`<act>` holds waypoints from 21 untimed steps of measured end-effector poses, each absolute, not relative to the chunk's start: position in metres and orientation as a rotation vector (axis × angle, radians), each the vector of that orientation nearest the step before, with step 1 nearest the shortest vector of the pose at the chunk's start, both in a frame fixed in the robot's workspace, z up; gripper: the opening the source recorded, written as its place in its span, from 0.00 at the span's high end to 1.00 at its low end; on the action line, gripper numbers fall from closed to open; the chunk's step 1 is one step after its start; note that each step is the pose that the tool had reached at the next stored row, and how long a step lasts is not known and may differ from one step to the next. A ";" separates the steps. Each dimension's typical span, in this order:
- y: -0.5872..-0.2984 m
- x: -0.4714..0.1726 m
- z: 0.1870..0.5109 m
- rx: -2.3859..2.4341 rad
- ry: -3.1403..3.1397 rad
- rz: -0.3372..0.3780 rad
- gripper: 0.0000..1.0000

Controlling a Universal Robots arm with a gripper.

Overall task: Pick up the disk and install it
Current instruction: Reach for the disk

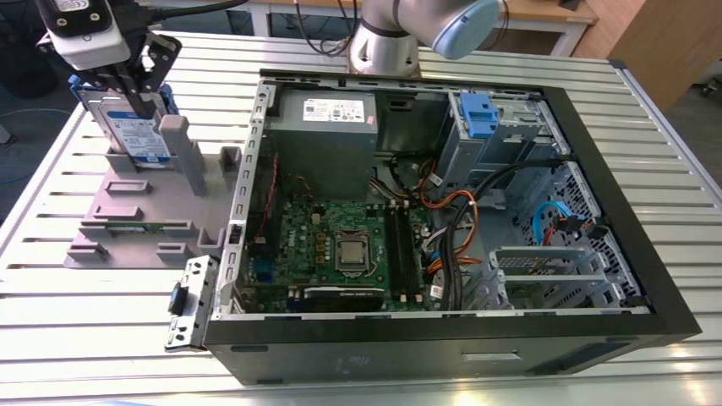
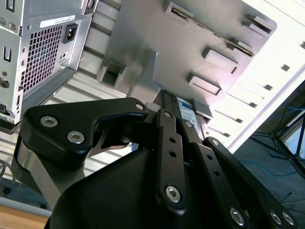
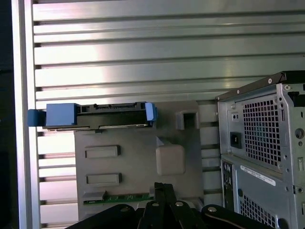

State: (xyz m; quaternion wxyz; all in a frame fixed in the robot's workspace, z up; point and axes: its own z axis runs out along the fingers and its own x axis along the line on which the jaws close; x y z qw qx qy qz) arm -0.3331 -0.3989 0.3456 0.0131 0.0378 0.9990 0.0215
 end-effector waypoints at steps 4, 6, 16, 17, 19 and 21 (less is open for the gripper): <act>-0.399 -0.334 0.345 0.118 3.113 0.067 0.89; -0.399 -0.335 0.345 0.118 3.112 0.067 0.89; -0.399 -0.338 0.345 0.118 3.113 0.067 0.89; -0.399 -0.338 0.345 0.118 3.112 0.067 0.89; -0.399 -0.338 0.345 0.118 3.113 0.067 0.89; -0.399 -0.339 0.345 0.118 3.113 0.067 0.89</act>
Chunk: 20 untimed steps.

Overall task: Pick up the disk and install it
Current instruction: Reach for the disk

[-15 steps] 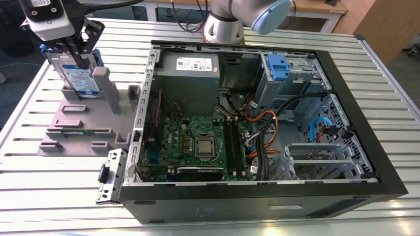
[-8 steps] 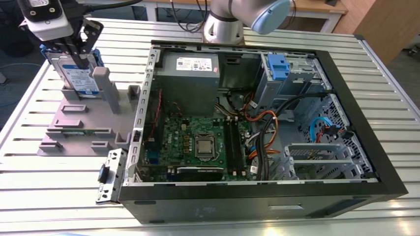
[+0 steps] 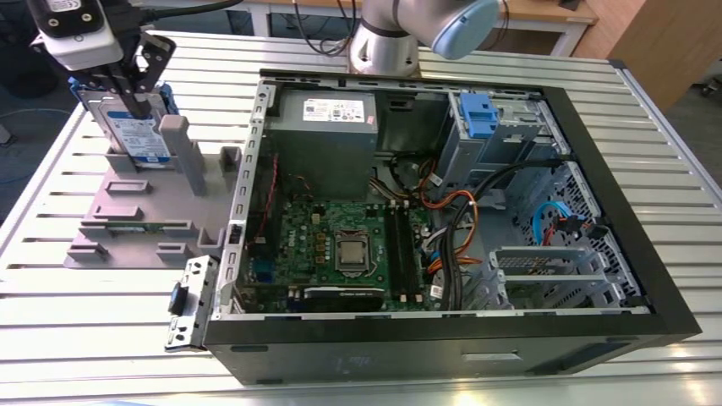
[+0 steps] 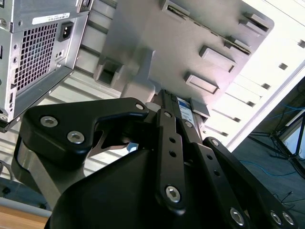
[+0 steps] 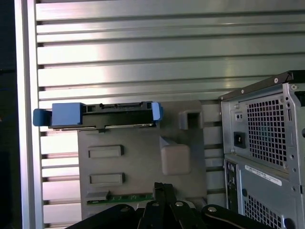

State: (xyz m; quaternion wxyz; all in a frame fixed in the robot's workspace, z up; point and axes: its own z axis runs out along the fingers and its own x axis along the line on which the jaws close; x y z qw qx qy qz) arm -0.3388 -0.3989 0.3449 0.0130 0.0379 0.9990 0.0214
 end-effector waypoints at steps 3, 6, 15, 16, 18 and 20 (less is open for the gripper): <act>-0.399 -0.340 0.345 0.118 3.112 0.067 0.89; -0.399 -0.340 0.345 0.118 3.112 0.067 0.89; -0.399 -0.344 0.344 0.118 3.112 0.067 0.89; -0.399 -0.344 0.344 0.118 3.113 0.067 0.89; -0.399 -0.344 0.344 0.118 3.113 0.067 0.89; -0.399 -0.345 0.344 0.118 3.112 0.067 0.89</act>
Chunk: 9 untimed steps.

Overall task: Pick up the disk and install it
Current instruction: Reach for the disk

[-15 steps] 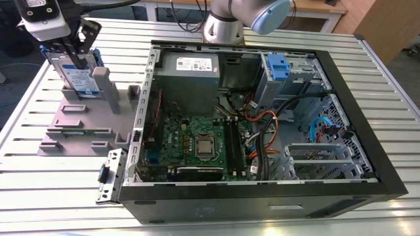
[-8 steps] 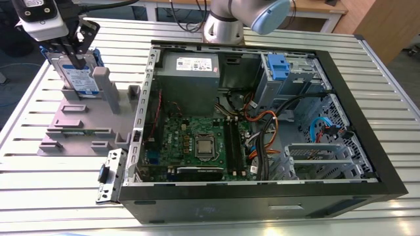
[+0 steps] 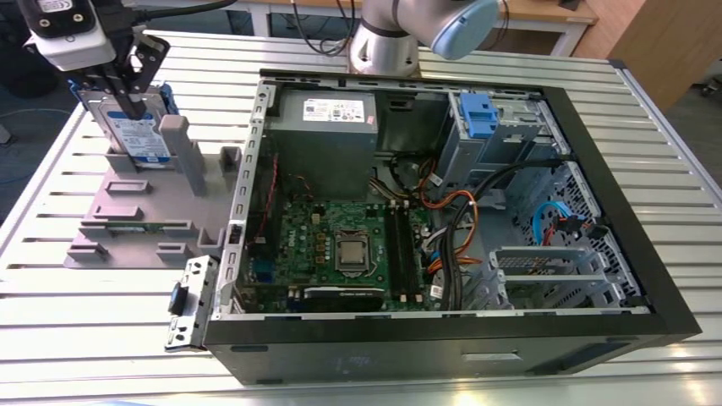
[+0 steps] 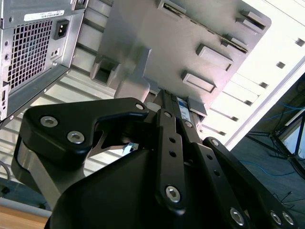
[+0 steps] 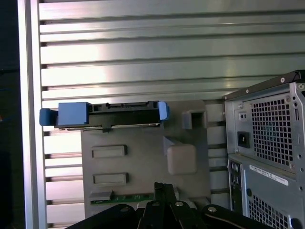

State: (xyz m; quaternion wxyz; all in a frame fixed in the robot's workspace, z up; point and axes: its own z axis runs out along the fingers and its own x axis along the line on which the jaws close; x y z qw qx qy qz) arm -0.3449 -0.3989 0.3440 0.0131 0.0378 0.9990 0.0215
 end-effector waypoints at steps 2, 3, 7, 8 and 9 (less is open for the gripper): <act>-0.399 -0.345 0.344 0.118 3.113 0.067 0.89; -0.399 -0.346 0.344 0.118 3.112 0.067 0.89; -0.399 -0.346 0.344 0.118 3.113 0.067 0.89; -0.399 -0.347 0.344 0.118 3.112 0.067 0.89; -0.399 -0.347 0.344 0.118 3.112 0.067 0.89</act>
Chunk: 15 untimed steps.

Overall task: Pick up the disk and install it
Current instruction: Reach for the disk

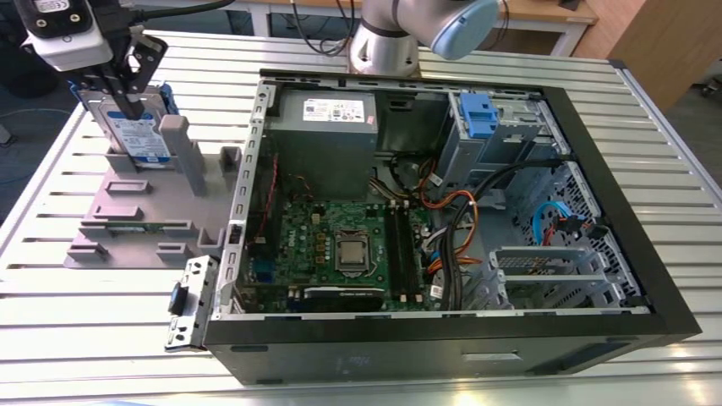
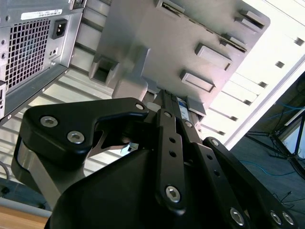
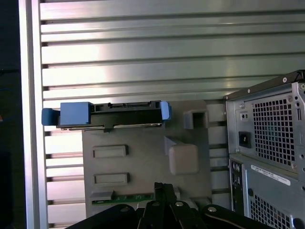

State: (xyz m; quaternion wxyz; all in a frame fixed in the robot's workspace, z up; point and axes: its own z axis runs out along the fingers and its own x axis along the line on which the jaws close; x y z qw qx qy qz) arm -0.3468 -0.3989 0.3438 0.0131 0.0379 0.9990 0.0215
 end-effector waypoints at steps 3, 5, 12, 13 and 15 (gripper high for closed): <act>-0.399 -0.348 0.344 0.118 3.113 0.067 0.89; -0.399 -0.348 0.344 0.118 3.112 0.067 0.89; -0.399 -0.350 0.343 0.118 3.112 0.067 0.89; -0.399 -0.350 0.343 0.118 3.112 0.067 0.89; -0.399 -0.350 0.343 0.118 3.112 0.067 0.89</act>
